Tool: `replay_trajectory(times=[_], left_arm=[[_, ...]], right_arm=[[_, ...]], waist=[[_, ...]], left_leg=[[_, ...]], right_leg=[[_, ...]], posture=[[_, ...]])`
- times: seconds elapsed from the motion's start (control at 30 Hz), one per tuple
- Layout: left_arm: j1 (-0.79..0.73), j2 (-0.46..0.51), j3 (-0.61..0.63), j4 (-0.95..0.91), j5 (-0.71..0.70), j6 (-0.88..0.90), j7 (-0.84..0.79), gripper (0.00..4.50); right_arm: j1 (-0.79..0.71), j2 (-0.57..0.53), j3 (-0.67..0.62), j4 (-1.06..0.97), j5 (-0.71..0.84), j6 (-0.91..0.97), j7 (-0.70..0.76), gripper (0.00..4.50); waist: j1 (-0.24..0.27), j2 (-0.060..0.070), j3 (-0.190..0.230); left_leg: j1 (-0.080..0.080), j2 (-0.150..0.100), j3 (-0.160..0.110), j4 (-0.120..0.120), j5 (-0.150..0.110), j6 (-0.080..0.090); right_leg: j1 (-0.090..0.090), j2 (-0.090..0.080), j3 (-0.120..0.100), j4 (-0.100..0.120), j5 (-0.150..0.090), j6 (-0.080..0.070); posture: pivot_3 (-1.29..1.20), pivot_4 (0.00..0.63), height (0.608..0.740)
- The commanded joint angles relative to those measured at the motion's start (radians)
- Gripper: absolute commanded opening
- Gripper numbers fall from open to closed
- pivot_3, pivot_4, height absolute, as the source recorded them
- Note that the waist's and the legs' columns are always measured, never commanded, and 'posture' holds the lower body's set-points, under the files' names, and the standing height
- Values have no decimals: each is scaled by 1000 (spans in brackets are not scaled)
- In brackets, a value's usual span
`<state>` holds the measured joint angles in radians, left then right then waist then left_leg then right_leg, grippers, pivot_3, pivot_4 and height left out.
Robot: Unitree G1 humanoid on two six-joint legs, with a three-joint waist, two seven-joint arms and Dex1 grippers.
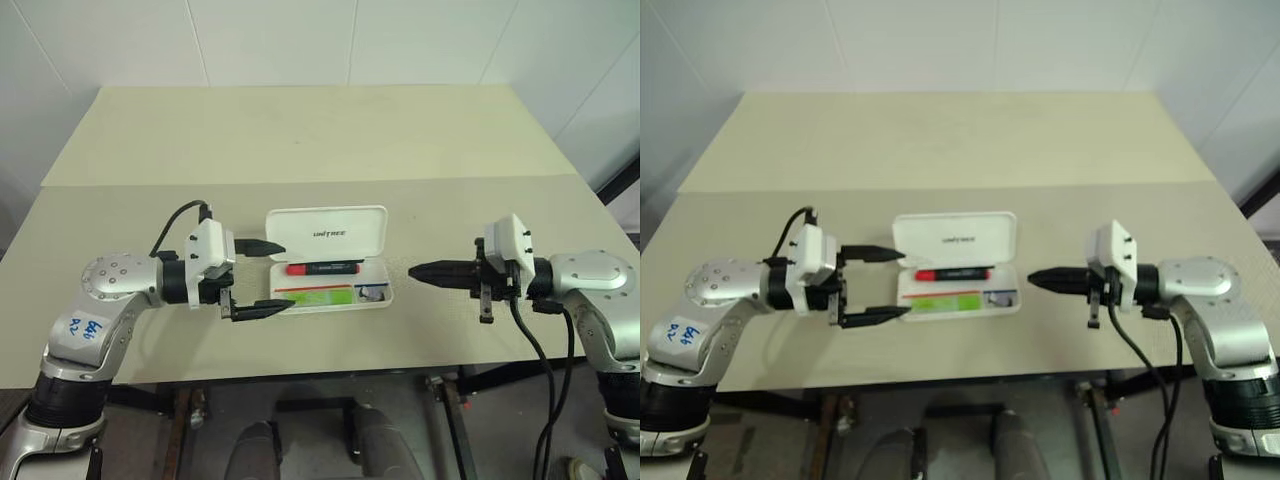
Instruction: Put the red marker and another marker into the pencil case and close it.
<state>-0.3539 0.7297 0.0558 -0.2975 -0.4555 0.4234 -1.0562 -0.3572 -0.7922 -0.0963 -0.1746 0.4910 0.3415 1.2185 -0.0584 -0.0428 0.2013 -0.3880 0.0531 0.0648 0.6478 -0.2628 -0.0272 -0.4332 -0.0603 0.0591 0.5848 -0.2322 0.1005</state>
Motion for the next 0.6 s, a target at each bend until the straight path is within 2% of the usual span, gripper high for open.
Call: replay_trajectory(times=[0.03, 0.1, 0.4, 0.43, 0.57, 0.6], left_arm=[[-18, 13, 23, -6, -15, -23, -6, 4500], [-18, 14, 27, -4, -16, -24, -7, 4500], [6, 52, 95, 28, -30, -35, -19, 4500], [10, 56, 103, 33, -30, -38, -21, 4500], [26, 57, 133, 42, -41, -46, -28, 4500], [29, 54, 140, 44, -46, -46, -27, 4127]], right_arm=[[-20, -14, -44, -46, 53, 53, -29, 378], [-17, -21, -38, -51, 34, 21, -27, 925], [-22, -53, -71, -85, 101, 35, 3, 4275], [-18, -60, -78, -93, 108, 38, 5, 4484], [-4, -86, -86, -110, 101, 23, 6, 4484], [-1, -90, -86, -109, 96, 17, 4, 4500]], waist=[[1, 0, 0], [2, 0, 0], [3, 0, 0], [3, 0, 0], [2, 0, 0], [2, 0, 0]], left_leg=[[0, 0, 0, 0, 0, 0], [0, 0, 0, 0, 0, 0], [-1, 0, 0, -1, 0, 0], [-1, 0, 0, -1, 0, 0], [-1, 0, 0, -1, 0, 0], [-1, 0, 0, -1, 0, 0]], right_leg=[[0, 0, 0, 0, 0, 0], [0, 0, 0, -1, 0, 0], [-1, 0, 0, -1, 0, 0], [-1, 0, 0, -1, 0, 0], [-1, -1, 0, -2, 0, 0], [-1, 0, 0, -2, 0, 0]], posture=[[0, 150, 740], [0, 150, 740], [0, 150, 740], [0, 150, 740], [0, 150, 740], [0, 150, 740]])
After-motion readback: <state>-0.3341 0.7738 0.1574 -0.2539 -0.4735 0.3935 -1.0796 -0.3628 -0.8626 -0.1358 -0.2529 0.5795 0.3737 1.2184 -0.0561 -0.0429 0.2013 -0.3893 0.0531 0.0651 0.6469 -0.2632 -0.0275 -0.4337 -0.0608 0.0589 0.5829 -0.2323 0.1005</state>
